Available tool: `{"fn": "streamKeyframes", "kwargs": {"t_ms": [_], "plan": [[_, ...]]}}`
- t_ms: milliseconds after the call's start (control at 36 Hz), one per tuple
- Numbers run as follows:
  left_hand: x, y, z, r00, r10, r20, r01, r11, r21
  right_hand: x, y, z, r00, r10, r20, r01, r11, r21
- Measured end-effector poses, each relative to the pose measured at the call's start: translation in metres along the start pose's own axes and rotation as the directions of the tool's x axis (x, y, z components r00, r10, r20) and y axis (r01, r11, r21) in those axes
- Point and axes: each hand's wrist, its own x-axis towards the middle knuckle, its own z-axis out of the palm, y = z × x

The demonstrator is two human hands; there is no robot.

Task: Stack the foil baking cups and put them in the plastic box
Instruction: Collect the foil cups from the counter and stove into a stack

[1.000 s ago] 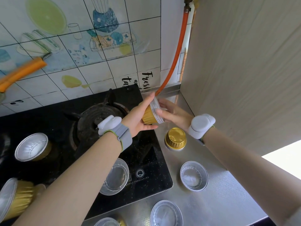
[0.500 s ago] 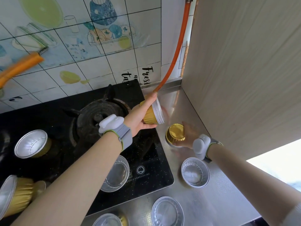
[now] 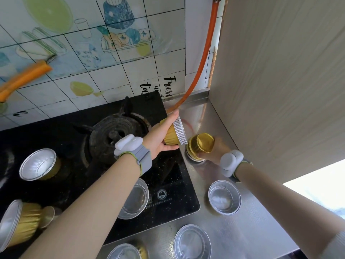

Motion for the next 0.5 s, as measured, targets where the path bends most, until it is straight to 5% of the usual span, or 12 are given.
{"fn": "streamKeyframes", "kwargs": {"t_ms": [194, 500], "plan": [[-0.001, 0.001, 0.002, 1.0, 0.013, 0.005, -0.013, 1.0, 0.027, -0.006, 0.003, 0.014, 0.999, -0.037, -0.001, 0.035, 0.965, -0.26], [-0.001, -0.002, 0.005, 1.0, 0.022, 0.01, -0.023, 0.999, 0.043, -0.007, 0.006, 0.023, 0.987, -0.154, -0.054, 0.124, 0.92, -0.373]]}}
